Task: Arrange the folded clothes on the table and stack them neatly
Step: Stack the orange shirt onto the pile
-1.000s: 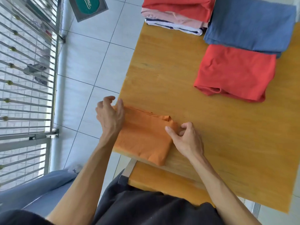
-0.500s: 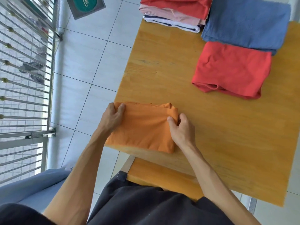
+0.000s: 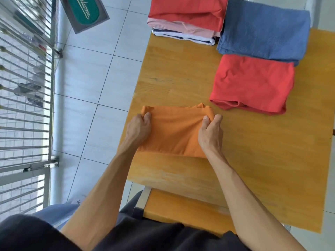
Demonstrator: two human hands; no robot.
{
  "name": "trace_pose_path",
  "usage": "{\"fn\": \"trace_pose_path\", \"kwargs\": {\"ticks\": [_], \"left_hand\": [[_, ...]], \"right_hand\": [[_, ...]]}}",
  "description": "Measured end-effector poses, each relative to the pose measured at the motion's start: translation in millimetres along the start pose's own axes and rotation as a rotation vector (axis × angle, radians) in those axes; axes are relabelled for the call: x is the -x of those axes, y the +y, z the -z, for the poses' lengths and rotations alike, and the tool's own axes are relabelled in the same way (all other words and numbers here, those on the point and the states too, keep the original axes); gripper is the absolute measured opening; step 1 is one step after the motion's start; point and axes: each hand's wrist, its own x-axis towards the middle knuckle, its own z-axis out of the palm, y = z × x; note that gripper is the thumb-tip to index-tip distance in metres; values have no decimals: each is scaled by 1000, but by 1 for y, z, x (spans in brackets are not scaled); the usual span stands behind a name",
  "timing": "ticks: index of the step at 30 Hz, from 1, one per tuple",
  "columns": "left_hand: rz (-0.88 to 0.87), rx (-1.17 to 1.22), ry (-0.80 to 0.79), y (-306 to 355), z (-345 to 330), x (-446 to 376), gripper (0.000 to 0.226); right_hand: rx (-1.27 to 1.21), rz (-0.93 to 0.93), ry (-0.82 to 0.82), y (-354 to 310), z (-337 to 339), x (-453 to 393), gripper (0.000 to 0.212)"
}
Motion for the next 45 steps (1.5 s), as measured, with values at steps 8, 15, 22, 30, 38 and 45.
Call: {"fn": "trace_pose_path", "kwargs": {"ticks": [8,15,22,30,38,45], "left_hand": [[-233,200,249,62,21,-42,33],[-485,282,380,159,90,-100,33],[-472,292,386,252,135,-180,33],[-402,300,395,302,144,-252,32],[-288,199,259,300,110,-296,43],[-289,231,255,293,112,-306,44]], "right_hand": [[-148,212,213,-55,33,-44,19],[-287,393,296,-140,80,-117,21],[-328,351,283,-221,108,-218,21],[-376,242,206,-266,104,-306,23],[-272,114,172,-241,72,-340,32],[-262,184,218,-231,67,-338,29]]}}
